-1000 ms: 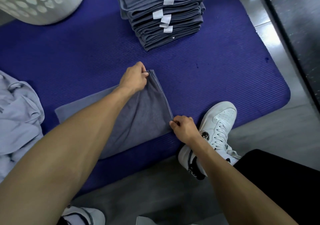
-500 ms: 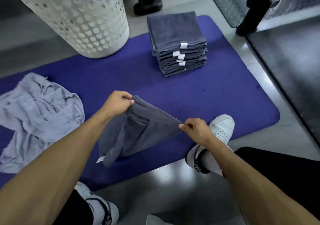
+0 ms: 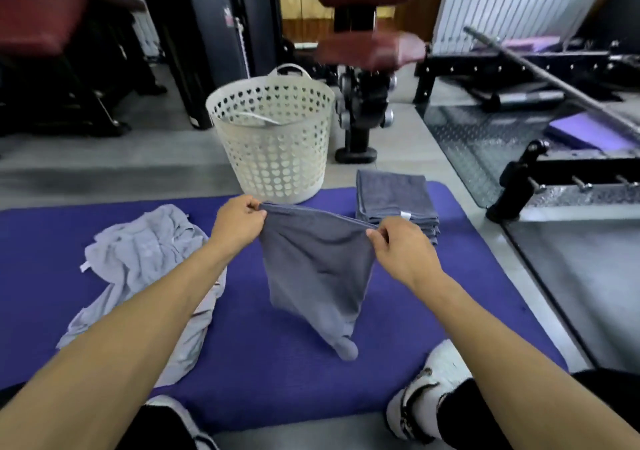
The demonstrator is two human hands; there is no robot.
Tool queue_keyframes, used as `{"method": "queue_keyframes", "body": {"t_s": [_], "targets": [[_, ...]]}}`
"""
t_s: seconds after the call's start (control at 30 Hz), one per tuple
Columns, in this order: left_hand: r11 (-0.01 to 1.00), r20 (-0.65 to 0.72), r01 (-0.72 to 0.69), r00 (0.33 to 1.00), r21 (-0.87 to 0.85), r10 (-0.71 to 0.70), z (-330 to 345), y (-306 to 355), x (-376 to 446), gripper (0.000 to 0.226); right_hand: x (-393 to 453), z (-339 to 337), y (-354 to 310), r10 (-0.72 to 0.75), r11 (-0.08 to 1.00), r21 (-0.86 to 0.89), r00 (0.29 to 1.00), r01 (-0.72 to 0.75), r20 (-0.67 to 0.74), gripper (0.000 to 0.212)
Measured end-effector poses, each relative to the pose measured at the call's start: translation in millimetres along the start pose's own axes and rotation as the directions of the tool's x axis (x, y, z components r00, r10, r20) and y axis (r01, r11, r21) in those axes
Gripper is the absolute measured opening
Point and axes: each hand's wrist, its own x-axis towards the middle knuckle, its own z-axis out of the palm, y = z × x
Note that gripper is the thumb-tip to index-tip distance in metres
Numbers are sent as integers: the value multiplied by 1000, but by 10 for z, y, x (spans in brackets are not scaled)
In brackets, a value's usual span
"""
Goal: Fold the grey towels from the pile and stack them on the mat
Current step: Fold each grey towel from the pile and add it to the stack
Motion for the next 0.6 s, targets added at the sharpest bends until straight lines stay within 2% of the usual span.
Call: {"method": "queue_keyframes", "body": {"t_s": [0.07,0.1,0.13,0.2,0.27,0.3,0.37,0.43,0.53,0.6], "targets": [[999,-63,30,998,21,-29,-241,-16,-13,6,90,-254,-234,-155,986,-64,988,156,12,29],[999,-60,36,998,20,-35,-342,-14,-32,6,135,-370,-319,-184,977,-113,983,183,-5,30],[999,-23,29,999,-18,-29,-419,-14,-55,7,185,-465,-379,-178,973,-152,983,171,-34,31],[977,153,37,988,-208,-5,-535,26,-159,9,259,-589,-459,-112,979,-182,989,93,-92,31],[938,284,64,958,-342,39,-605,19,-241,13,285,-602,-511,-82,981,-181,994,66,-79,30],[928,274,74,961,-364,31,-633,-19,-244,15,287,-588,-538,-104,979,-180,993,94,-49,31],[923,147,95,988,-372,-42,-681,-132,-201,18,288,-547,-584,-161,970,-186,987,156,-13,32],[944,73,103,994,-315,-84,-689,-202,-154,20,316,-490,-574,-158,969,-197,987,147,-40,30],[933,190,130,979,-335,-68,-584,-182,-149,17,336,-379,-511,-32,983,-181,999,25,-38,33],[935,177,154,979,-318,-101,-539,-194,-124,15,320,-319,-508,-43,996,-81,999,45,24,37]]}}
